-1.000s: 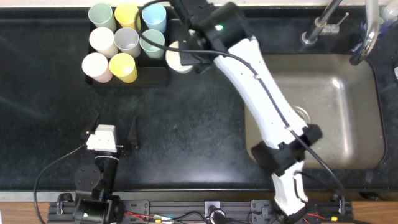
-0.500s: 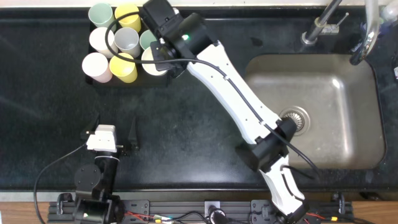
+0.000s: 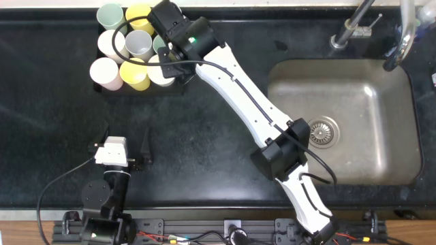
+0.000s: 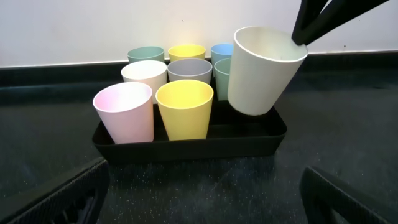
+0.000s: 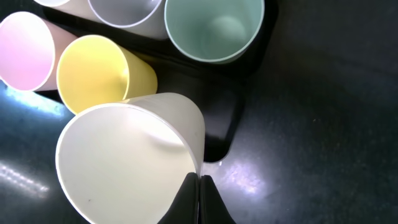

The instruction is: Store Cups

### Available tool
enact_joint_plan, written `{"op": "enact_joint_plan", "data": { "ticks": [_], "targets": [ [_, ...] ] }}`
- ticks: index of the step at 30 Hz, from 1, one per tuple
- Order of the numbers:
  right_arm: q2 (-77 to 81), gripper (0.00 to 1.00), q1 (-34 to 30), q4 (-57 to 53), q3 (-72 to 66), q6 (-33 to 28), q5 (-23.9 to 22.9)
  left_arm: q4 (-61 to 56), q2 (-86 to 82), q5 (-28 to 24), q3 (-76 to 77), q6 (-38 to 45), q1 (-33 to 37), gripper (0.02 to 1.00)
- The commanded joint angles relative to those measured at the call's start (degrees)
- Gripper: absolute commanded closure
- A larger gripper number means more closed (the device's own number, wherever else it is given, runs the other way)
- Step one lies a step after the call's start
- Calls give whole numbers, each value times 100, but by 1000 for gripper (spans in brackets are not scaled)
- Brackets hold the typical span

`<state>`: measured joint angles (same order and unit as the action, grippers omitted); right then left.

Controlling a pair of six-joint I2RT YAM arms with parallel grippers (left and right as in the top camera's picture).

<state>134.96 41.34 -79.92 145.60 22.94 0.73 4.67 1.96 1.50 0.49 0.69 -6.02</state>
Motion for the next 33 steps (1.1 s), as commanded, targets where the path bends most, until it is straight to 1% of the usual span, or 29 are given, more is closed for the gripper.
{"op": "enact_joint_plan", "data": {
  "ticks": [1, 5, 8, 33],
  "targets": [
    [254, 958, 9, -79, 155, 308, 138, 17, 4, -35, -4, 125, -15, 18],
    [284, 958, -13, -164, 155, 411, 87, 17, 4, -35, -4, 125, -15, 20],
    [293, 956, -50, -232, 155, 586, -57, 17, 4, -35, -4, 127, -15, 20],
    [295, 956, -164, -210, 155, 581, -76, 17, 4, -35, -4, 125, -15, 20]
  ]
}}
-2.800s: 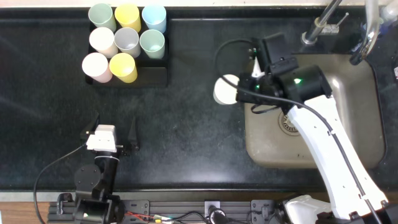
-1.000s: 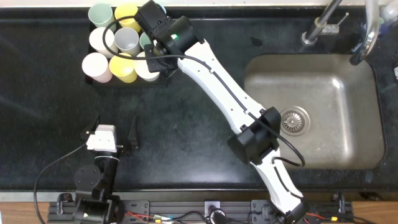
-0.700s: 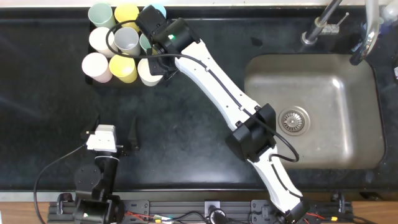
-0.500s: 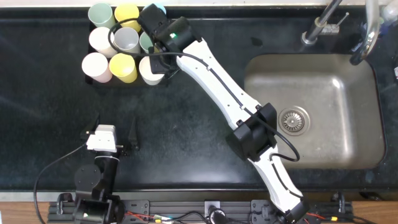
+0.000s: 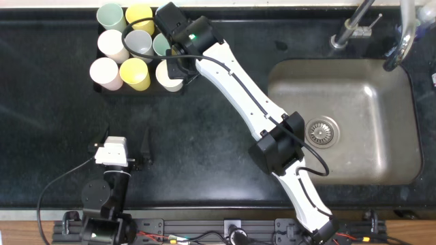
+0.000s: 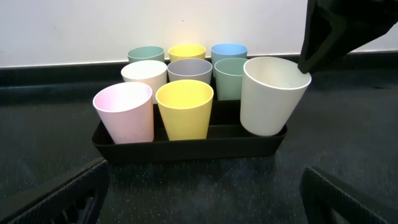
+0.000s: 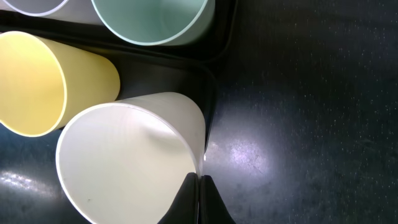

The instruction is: Store Cups

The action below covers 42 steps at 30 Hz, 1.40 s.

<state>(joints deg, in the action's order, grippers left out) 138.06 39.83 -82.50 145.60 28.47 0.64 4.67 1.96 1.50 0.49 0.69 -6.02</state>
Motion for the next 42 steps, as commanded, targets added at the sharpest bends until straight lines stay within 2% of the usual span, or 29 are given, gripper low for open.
{"op": "enact_joint_plan", "data": {
  "ticks": [1, 42],
  "targets": [
    [-4, 956, -15, 72, 155, 26, -74, 17, 4, -33, -4, 125, -15, 20],
    [221, 956, -9, 177, -264, 24, -157, 17, 4, -35, -4, 125, -15, 20]
  ]
}}
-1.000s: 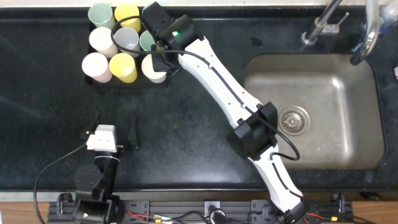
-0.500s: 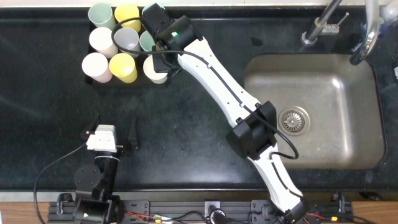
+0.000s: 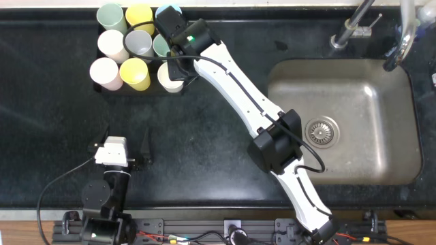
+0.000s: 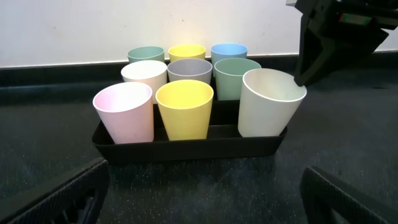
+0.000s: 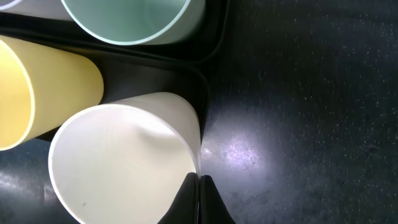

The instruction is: Store Cups

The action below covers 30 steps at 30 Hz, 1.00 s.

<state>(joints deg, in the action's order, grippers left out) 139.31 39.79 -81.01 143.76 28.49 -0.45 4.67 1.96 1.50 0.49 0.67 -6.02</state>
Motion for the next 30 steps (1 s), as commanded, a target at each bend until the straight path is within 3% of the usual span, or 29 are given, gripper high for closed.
{"op": "enact_joint_plan", "data": {
  "ticks": [1, 22, 23, 26, 30],
  "targets": [
    [96, 956, -4, 39, -81, 22, -50, 17, 4, -35, -4, 127, -15, 20],
    [219, 956, -2, 118, -81, 22, -59, 17, 4, -35, -4, 127, -15, 18],
    [219, 923, -2, 116, -81, 22, -59, 17, 4, -35, -4, 127, -15, 18],
    [219, 687, -2, 122, -81, 22, -59, 17, 4, -35, -4, 127, -15, 20],
    [219, 606, -2, 140, -81, 24, -57, 17, 4, -35, -4, 127, -15, 20]
  ]
}}
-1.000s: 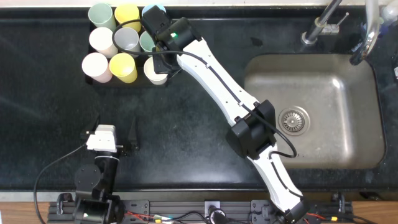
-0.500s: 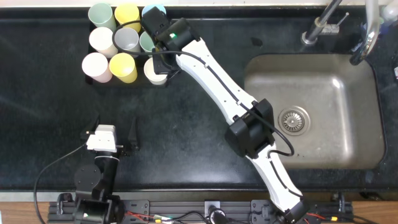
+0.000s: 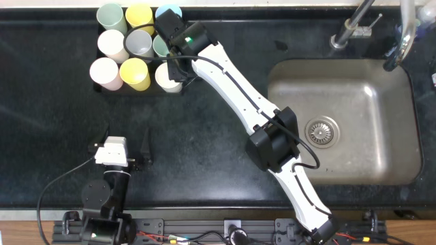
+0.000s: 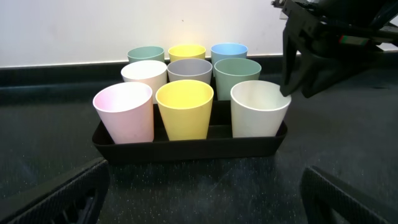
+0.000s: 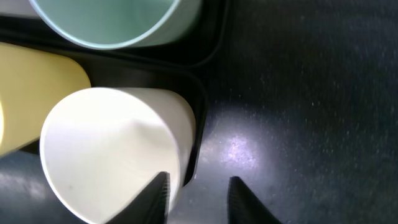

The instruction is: Store Cups

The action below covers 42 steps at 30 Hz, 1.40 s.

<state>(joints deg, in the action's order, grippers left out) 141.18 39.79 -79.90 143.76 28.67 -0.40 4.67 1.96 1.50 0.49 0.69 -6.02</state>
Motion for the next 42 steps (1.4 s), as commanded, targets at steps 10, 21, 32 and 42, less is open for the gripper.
{"op": "enact_joint_plan", "data": {
  "ticks": [10, 21, 32, 42],
  "targets": [
    [-267, 610, 17, -210, 260, 4, -52, 17, 4, -35, -4, 125, -15, 20],
    [-1867, 424, -260, -1056, 376, 4, -1165, 17, 4, -35, -4, 125, -15, 18],
    [-3163, 332, -632, -1690, 136, 70, -1672, 17, 4, -35, -4, 125, -15, 18],
    [-5401, 332, -2271, 409, -3556, -367, -1379, 17, 4, -35, -4, 125, -15, 18]
  ]
}}
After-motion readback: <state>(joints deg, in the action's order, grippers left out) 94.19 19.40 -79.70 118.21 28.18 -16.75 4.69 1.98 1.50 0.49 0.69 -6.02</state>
